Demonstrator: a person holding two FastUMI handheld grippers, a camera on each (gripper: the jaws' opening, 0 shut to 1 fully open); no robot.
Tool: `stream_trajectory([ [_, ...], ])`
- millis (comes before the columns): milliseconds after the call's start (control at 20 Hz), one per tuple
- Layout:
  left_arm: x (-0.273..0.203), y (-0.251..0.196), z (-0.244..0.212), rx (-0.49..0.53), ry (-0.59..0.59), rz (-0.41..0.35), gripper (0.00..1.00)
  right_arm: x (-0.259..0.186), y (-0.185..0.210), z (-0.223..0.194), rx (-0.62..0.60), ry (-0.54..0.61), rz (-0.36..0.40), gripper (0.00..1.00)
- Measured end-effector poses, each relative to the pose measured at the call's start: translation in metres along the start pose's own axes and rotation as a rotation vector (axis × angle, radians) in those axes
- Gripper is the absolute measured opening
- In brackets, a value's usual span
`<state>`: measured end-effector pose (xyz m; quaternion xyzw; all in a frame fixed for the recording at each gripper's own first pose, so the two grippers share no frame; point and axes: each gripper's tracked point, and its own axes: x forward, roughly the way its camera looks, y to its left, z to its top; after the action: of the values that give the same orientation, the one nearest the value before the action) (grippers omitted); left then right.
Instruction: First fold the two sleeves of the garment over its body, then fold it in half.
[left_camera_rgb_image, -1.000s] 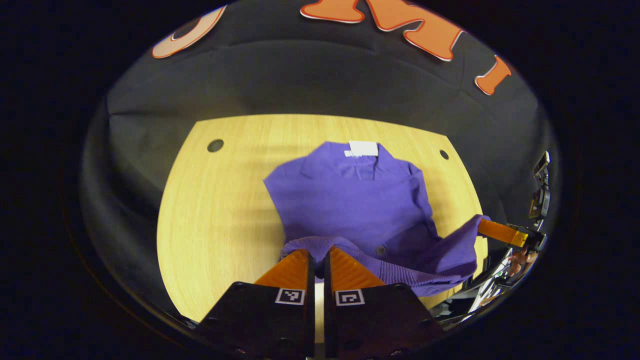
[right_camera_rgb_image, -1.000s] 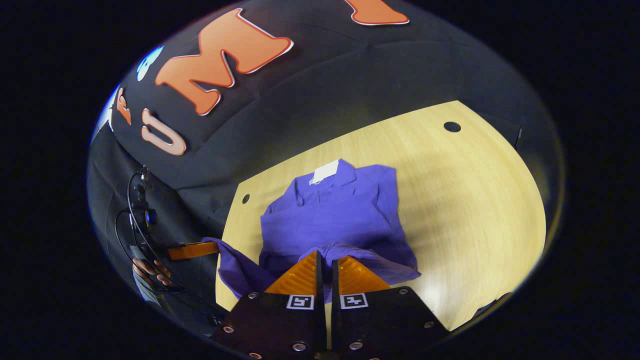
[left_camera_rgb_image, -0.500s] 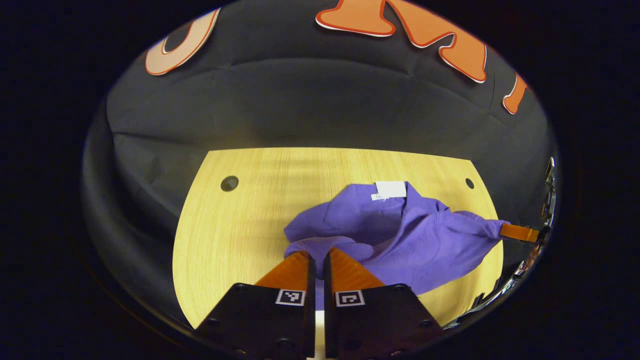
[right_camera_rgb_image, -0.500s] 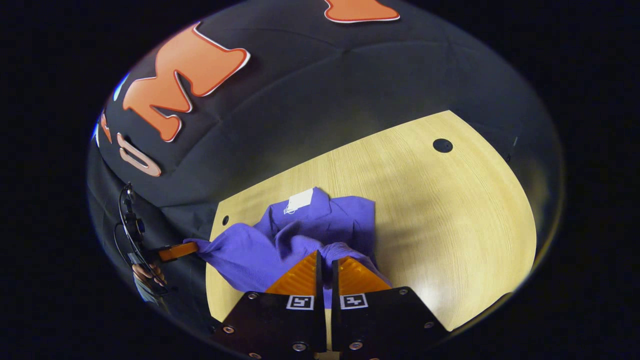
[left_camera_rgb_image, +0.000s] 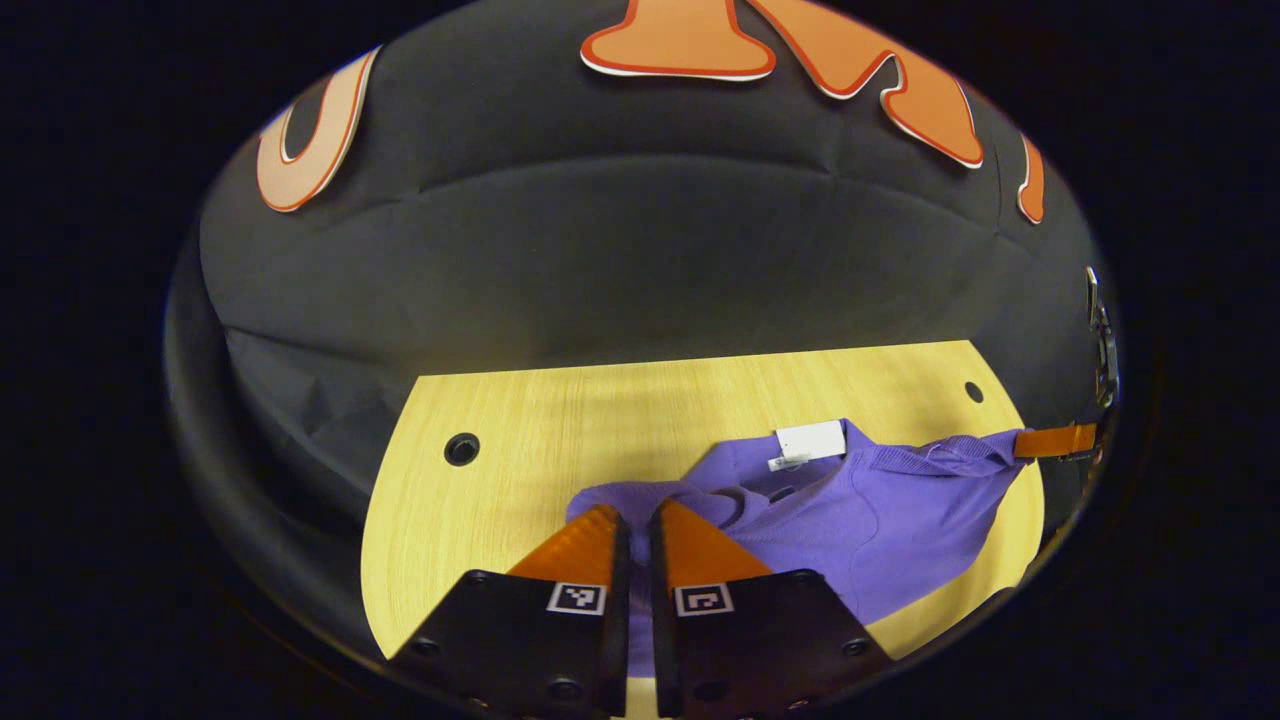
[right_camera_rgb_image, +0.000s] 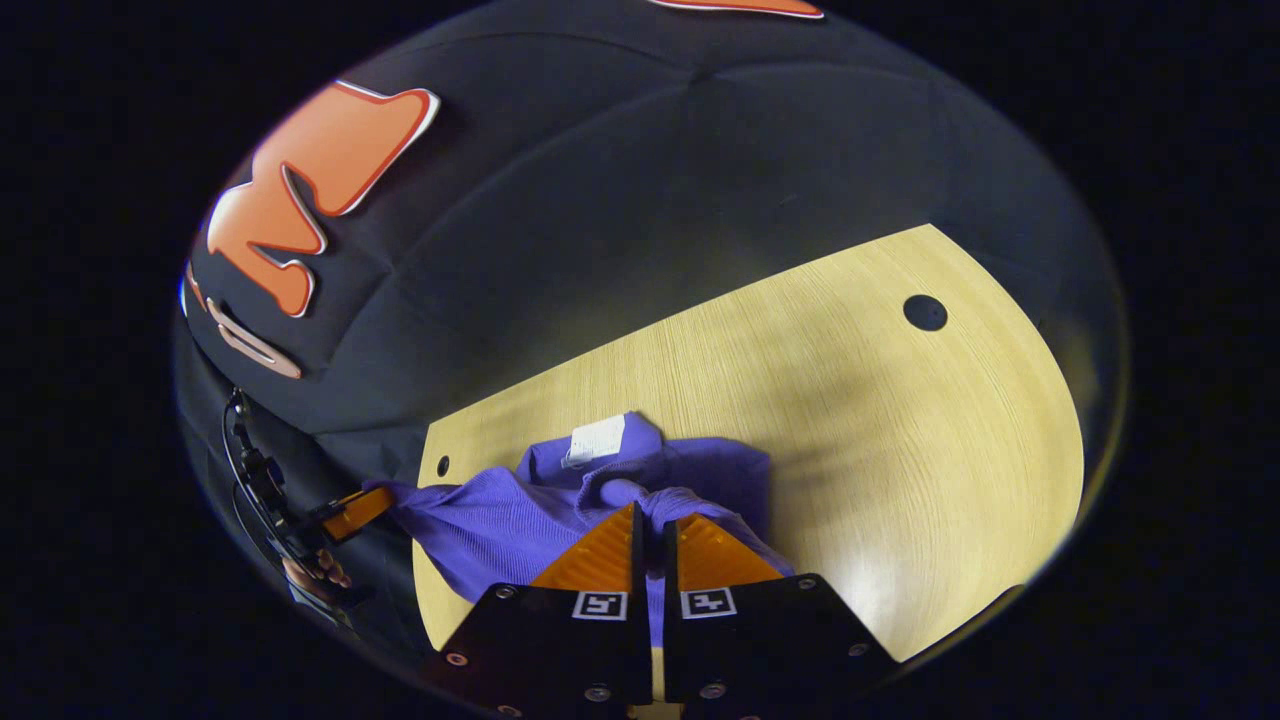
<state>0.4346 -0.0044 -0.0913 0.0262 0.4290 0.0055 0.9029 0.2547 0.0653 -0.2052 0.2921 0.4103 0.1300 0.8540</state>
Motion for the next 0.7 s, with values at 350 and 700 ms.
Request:
stream_trajectory([
  [350, 0.016, 0.026, 0.029, 0.07, -0.108, 0.128, 0.55, 0.027, 0.012, 0.023, 0.05, -0.059, 0.006, 0.2],
  [700, -0.007, 0.016, 0.041, 0.021, -0.174, 0.087, 0.99, 0.007, 0.008, 0.038, -0.029, -0.166, -0.049, 0.85],
])
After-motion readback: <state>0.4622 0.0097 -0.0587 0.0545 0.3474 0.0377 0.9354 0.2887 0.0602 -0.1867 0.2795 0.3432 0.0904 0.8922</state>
